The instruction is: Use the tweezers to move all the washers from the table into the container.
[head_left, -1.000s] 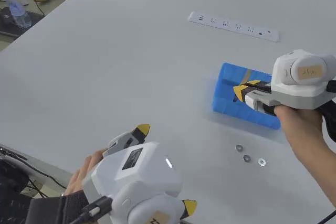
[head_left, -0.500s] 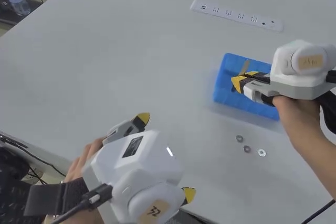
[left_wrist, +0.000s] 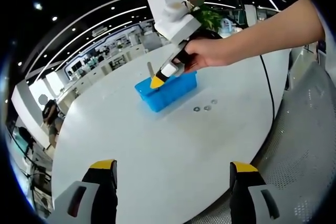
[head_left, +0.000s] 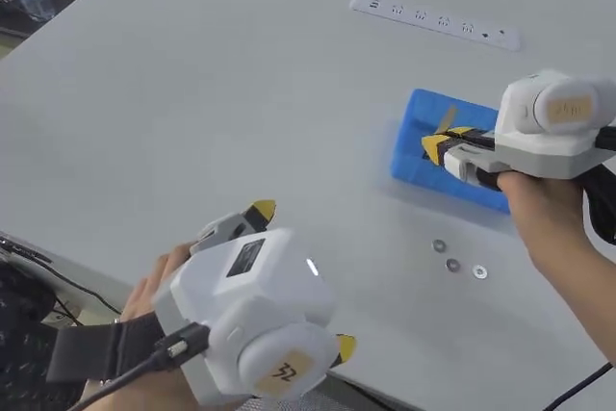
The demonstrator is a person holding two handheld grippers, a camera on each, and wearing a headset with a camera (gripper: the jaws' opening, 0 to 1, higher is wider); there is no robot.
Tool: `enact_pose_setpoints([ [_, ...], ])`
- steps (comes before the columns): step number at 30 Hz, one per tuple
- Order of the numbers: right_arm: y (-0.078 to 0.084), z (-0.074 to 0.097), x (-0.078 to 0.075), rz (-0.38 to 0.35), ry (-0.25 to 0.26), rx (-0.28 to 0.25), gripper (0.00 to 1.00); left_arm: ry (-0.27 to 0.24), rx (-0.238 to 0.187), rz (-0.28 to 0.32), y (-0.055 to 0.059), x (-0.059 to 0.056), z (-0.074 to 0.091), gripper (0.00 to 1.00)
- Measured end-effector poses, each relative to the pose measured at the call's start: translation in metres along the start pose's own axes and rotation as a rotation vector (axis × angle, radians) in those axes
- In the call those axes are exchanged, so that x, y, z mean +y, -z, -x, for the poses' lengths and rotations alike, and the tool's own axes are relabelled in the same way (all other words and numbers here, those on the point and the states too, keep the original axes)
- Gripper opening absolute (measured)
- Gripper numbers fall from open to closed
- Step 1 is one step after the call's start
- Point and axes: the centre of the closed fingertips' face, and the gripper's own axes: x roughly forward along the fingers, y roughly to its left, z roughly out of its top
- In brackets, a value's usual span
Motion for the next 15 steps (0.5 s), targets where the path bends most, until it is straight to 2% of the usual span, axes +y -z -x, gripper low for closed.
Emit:
enact_pose_setpoints([
  [7,0.000,0.001,0.003,-0.003,-0.011,0.007,0.04,-0.006,0.005,0.000,0.001,0.001,0.000,0.90],
  [15,-0.018,0.016,0.001,-0.020,-0.008,-0.046,0.04,-0.005,0.011,-0.010,0.002,0.001,0.000,0.90],
])
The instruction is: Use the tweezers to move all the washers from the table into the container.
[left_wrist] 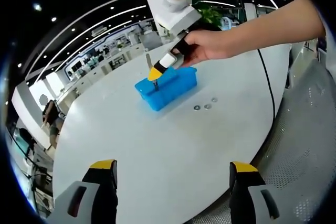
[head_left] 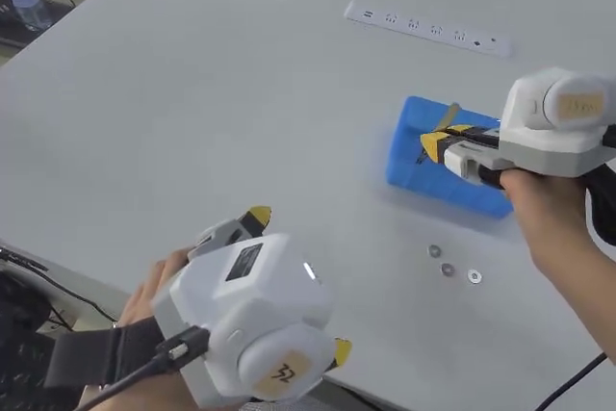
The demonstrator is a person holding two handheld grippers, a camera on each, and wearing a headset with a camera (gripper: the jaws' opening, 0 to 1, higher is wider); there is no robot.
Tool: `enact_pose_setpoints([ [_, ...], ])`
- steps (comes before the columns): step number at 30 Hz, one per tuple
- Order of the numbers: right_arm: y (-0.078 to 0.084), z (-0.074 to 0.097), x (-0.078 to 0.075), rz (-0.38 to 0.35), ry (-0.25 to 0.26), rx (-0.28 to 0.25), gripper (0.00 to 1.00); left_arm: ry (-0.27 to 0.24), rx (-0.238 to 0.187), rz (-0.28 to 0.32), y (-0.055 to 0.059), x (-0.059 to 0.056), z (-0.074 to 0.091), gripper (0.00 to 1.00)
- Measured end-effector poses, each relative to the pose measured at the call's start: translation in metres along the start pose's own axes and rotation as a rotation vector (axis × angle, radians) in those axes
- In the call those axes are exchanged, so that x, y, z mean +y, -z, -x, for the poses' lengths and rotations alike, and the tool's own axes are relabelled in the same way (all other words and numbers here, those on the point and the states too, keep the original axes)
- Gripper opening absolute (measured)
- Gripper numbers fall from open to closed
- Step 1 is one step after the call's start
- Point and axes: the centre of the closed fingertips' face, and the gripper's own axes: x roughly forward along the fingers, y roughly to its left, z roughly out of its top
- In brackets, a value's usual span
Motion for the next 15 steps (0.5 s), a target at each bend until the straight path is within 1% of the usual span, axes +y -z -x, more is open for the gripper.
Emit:
enact_pose_setpoints([
  [3,-0.004,0.007,-0.002,-0.006,0.004,-0.016,0.04,-0.001,-0.004,0.004,-0.001,0.001,0.000,0.90],
  [6,-0.014,0.016,-0.001,-0.024,0.004,-0.050,0.04,0.000,-0.003,0.000,0.000,0.000,0.000,0.90],
  [9,-0.020,0.024,0.001,-0.025,0.003,-0.071,0.04,0.000,-0.006,0.003,-0.001,0.001,0.000,0.90],
  [12,-0.024,0.030,0.006,-0.024,-0.005,-0.091,0.04,0.000,-0.005,0.003,-0.001,0.000,0.000,0.90],
  [15,-0.025,0.040,0.013,-0.020,-0.008,-0.109,0.04,0.003,-0.003,-0.002,-0.001,0.000,0.000,0.90],
])
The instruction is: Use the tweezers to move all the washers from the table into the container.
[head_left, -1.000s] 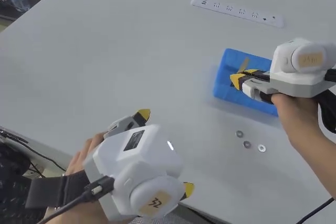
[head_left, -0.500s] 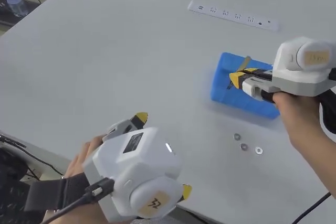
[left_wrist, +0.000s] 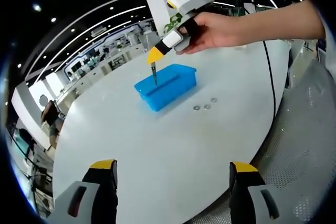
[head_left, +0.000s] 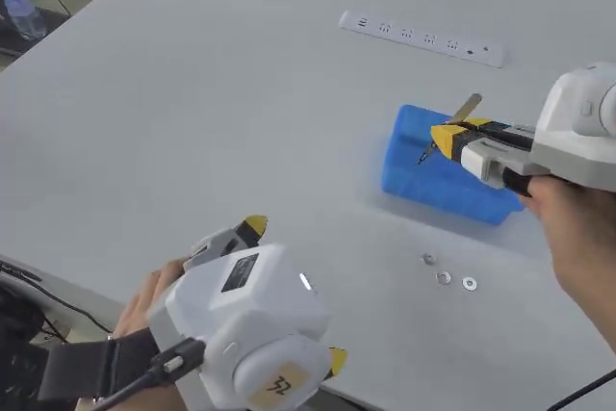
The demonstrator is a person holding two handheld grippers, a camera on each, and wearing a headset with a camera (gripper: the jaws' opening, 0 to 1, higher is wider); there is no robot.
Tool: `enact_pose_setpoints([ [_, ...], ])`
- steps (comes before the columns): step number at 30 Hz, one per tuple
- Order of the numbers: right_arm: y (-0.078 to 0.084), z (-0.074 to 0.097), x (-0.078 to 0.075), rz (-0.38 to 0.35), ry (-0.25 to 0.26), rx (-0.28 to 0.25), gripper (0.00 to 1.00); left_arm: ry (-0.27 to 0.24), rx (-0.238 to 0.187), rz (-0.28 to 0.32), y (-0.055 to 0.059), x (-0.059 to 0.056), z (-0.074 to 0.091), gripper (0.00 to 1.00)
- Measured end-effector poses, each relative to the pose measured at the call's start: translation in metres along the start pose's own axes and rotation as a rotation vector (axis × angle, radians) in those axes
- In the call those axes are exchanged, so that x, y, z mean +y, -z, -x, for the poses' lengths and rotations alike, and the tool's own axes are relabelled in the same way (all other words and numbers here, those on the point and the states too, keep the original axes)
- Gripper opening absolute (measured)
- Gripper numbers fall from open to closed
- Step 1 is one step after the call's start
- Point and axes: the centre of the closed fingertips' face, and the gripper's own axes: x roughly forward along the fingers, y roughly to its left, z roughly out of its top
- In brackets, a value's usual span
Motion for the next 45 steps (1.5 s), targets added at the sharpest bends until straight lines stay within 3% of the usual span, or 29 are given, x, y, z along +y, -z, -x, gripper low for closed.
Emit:
enact_pose_setpoints([
  [9,0.024,0.018,0.023,0.018,-0.001,0.039,0.04,0.001,0.005,-0.001,0.001,0.000,0.000,0.90],
  [16,0.043,0.026,0.033,-0.017,-0.006,0.069,0.04,0.009,0.007,0.005,0.001,-0.001,0.000,0.90],
  [28,0.078,0.037,0.030,-0.043,0.023,0.137,0.04,0.011,0.008,0.004,0.002,-0.002,0.000,0.90],
  [40,0.095,0.030,0.026,-0.011,0.026,0.180,0.04,0.007,0.017,-0.006,0.003,-0.001,-0.001,0.89],
  [45,0.095,0.032,0.027,-0.007,0.028,0.164,0.04,0.006,0.019,-0.007,0.003,-0.001,-0.001,0.89],
])
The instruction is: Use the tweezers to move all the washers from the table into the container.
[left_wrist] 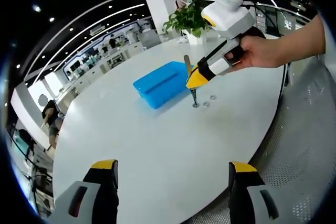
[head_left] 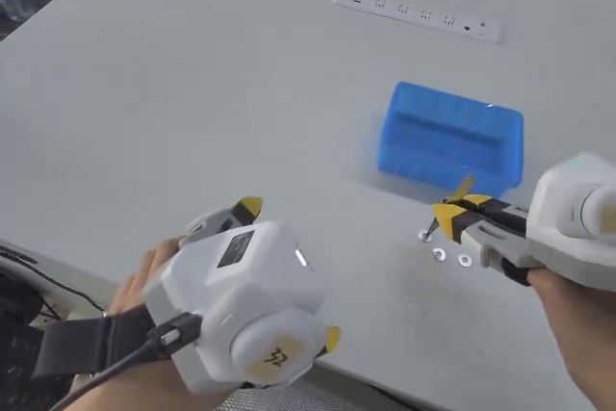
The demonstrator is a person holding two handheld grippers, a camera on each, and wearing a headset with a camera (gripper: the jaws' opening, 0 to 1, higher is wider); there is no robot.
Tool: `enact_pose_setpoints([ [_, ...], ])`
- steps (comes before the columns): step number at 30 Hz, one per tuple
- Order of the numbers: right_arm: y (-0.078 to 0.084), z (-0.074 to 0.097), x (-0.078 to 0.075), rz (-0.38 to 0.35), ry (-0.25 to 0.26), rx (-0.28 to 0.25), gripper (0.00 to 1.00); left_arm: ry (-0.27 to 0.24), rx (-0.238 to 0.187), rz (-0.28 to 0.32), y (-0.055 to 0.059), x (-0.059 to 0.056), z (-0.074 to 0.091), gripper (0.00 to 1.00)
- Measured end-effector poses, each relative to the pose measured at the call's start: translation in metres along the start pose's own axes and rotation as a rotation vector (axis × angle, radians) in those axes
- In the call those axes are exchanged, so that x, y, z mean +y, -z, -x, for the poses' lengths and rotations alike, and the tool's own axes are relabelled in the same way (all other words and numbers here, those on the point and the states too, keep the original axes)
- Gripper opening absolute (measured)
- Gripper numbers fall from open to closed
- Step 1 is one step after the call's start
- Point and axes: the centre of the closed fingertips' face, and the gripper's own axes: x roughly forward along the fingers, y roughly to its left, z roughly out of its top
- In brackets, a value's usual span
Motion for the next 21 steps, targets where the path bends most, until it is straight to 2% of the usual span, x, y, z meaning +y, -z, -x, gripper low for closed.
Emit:
enact_pose_setpoints([
  [4,0.0010,0.0010,0.0014,0.008,0.008,-0.008,0.03,0.002,0.002,-0.006,0.0004,-0.0006,-0.0001,0.88],
  [6,0.0016,0.0006,-0.0015,0.026,0.030,-0.015,0.03,0.000,0.007,-0.010,0.0012,-0.0004,-0.0004,0.88],
  [12,0.0003,-0.0013,-0.0034,0.006,0.029,-0.011,0.02,0.000,0.004,-0.004,0.0009,-0.0004,-0.0004,0.88],
  [21,-0.0011,-0.0034,-0.0023,0.017,0.029,0.009,0.02,-0.012,-0.002,0.002,0.0001,0.0015,0.0004,0.88],
])
